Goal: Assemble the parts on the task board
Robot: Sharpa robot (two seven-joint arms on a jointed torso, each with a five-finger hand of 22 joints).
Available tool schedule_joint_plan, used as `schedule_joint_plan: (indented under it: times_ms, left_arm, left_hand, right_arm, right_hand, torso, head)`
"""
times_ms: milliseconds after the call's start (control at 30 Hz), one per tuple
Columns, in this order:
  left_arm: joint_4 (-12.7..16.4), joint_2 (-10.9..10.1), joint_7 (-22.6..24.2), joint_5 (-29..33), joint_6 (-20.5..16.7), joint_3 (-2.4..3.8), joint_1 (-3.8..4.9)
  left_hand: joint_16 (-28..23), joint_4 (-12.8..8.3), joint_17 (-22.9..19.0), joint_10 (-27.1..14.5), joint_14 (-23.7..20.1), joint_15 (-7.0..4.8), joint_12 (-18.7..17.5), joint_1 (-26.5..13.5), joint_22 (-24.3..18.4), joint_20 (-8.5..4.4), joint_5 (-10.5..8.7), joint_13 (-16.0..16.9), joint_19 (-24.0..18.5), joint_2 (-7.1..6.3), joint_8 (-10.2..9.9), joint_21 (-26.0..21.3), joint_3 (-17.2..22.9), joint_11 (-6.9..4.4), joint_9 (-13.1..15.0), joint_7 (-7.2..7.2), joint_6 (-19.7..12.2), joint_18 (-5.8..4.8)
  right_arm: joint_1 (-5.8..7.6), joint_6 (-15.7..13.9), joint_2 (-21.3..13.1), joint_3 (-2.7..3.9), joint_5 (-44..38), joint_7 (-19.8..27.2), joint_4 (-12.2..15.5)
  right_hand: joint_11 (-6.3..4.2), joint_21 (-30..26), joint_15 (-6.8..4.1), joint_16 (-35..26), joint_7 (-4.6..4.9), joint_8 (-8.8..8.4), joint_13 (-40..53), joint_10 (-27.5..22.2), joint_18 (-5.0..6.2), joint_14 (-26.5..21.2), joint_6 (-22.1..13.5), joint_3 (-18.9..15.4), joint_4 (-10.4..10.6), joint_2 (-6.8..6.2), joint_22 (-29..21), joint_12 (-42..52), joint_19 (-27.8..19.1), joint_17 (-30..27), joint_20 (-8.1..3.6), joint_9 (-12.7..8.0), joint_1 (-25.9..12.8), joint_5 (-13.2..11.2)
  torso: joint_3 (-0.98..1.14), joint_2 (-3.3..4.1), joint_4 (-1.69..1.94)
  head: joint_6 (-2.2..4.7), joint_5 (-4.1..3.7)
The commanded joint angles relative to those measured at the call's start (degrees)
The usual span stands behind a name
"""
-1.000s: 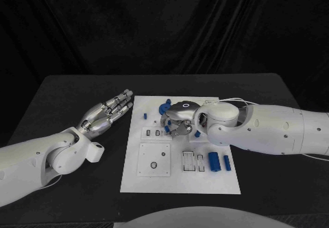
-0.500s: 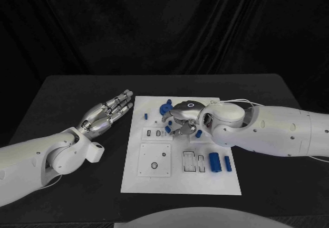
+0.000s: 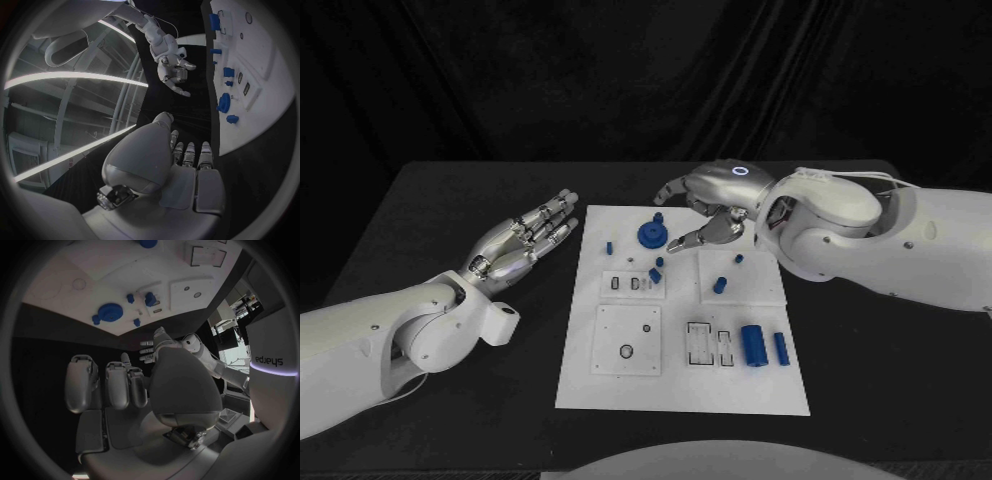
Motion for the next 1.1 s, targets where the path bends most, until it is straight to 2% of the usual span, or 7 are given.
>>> schedule_joint_plan:
  times_ms: [33, 300, 500, 667, 767, 867, 1100]
  left_arm:
    - [0.3, 0.1, 2.2, -0.2, -2.4, 0.07, 0.92]
    - [1.7, 0.0, 1.6, -0.2, -7.4, 0.08, 3.44]
    - [2.9, 0.5, -2.1, -6.0, -13.9, 0.07, 8.26]
    - [4.3, 1.3, -12.8, -13.7, -15.9, 0.07, 11.81]
    - [5.1, 2.1, -23.7, -16.5, -14.1, 0.07, 13.75]
    - [5.2, 3.0, -35.6, -17.9, -9.6, 0.08, 15.14]
    - [3.2, 6.2, -59.5, -18.4, 6.3, 0.08, 17.31]
  left_hand:
    - [-0.2, 0.0, -0.1, 0.1, 0.1, 0.4, -0.4, -0.2, -0.1, 0.49, 0.28, -0.1, 0.1, -0.57, 0.2, -0.2, 0.3, 0.38, 0.0, 0.38, 0.1, 1.19]
    - [1.6, -0.1, 1.4, 6.1, 3.2, 2.28, 1.4, -0.7, 1.4, 3.95, -5.34, 1.6, 3.1, -2.77, 0.4, 2.0, 2.4, 3.52, 0.2, 2.63, 1.7, 2.47]
    - [23.1, 2.9, 13.8, 41.1, 38.2, 9.15, 18.2, -3.0, 10.5, 9.47, -16.26, 15.5, 33.8, -5.14, 1.5, 20.9, 2.4, 13.38, 1.0, 4.87, 8.0, 1.96]
    - [42.6, 3.1, 24.1, 50.5, 50.3, 5.69, 37.1, -5.9, 15.6, 6.84, -22.65, 27.4, 47.1, -5.81, 6.4, 30.9, 0.6, 9.82, 3.0, 8.81, 23.1, 3.03]
    - [74.5, 2.3, 56.3, 71.0, 66.4, 3.06, 74.8, -13.4, 22.9, 3.61, -27.98, 66.1, 53.5, -4.72, 12.8, 42.2, -2.8, 7.84, 5.1, 8.41, 30.3, 1.74]
    - [88.1, 1.4, 80.6, 85.3, 81.4, 2.26, 87.8, -22.8, 37.1, 1.44, -34.83, 85.6, 55.1, -2.88, 20.6, 58.0, -7.6, 6.56, 10.2, 7.22, 33.3, 1.14]
    - [89.8, 3.1, 89.9, 90.1, 90.1, -0.99, 89.6, -29.4, 67.9, 0.35, -32.14, 89.9, 68.5, -0.96, 34.0, 79.7, -15.2, 3.51, 25.5, 4.64, 35.2, -2.69]
  right_arm:
    - [1.73, -1.4, -2.3, 0.04, 7.9, 1.0, 1.8]
    - [3.79, -2.7, -5.7, 0.04, 16.8, 3.0, 1.1]
    - [4.12, -3.2, -6.1, 0.03, 18.5, 2.9, -1.0]
    - [4.15, -1.5, -5.7, 0.03, 18.9, 2.2, -2.2]
    - [4.1, -0.5, -5.2, 0.02, 19.0, 1.7, -3.0]
    - [3.96, 0.1, -4.7, 0.02, 19.1, 1.4, -3.8]
    - [3.04, 0.9, -3.8, 0.02, 19.1, 0.8, -5.3]
  right_hand:
    - [-0.33, -1.2, -0.03, -0.9, -0.03, -0.02, 15.1, 6.0, 1.16, 2.9, 0.0, -2.7, 0.1, -1.2, 9.6, 0.1, 0.2, -0.5, -0.16, -0.4, -0.3, 0.0]
    - [0.25, -2.6, 0.47, -1.6, 0.53, 2.92, 14.9, 5.9, 1.38, 2.6, 4.5, 1.2, -0.4, 5.99, 9.2, 0.1, -0.3, -1.4, 0.29, 0.0, -0.1, 0.0]
    - [0.45, -1.9, 0.64, -1.0, 0.16, 6.51, 15.1, 6.0, 1.24, 3.0, 8.3, 1.1, -0.7, 9.1, 9.6, 0.1, 0.2, -0.5, 0.5, 1.4, -0.9, 0.6]
    - [0.51, -2.0, 0.68, -1.0, -0.19, 8.63, 15.1, 6.0, 1.25, 3.0, 9.9, 0.7, -0.6, 10.6, 9.7, 0.1, 0.3, -0.5, 0.54, 2.5, -1.6, 0.8]
    - [0.51, -2.0, 0.68, -1.0, -0.3, 9.48, 15.1, 6.0, 1.23, 3.1, 10.5, 0.7, -0.8, 11.37, 9.7, 0.1, 0.3, -0.4, 0.55, 2.9, -1.6, 1.4]
    - [0.52, -1.9, 0.68, -0.9, -0.33, 10.21, 15.1, 6.0, 1.22, 3.1, 10.6, 0.6, -0.9, 12.15, 9.8, 0.1, 0.4, -0.3, 0.55, 3.4, -1.4, 2.6]
    - [0.54, -2.1, 0.7, -1.0, -0.36, 10.98, 15.1, 6.0, 1.24, 3.1, 10.7, 0.5, -0.9, 13.05, 9.8, 0.1, 0.4, -0.4, 0.56, 3.9, -1.4, 3.9]
  torso:
    - [0.01, -0.1, 0.11]
    - [0.25, -0.51, -0.12]
    - [0.55, -0.85, -0.51]
    - [0.58, -1.03, -0.63]
    - [0.81, -1.39, -0.88]
    - [1.22, -1.88, -1.01]
    - [2.5, -3.58, -1.55]
  head:
    - [-0.01, -0.14]
    - [0.03, -0.11]
    - [0.38, 0.65]
    - [0.76, 1.01]
    - [0.8, 1.4]
    - [0.49, 1.7]
    - [-1.01, 2.34]
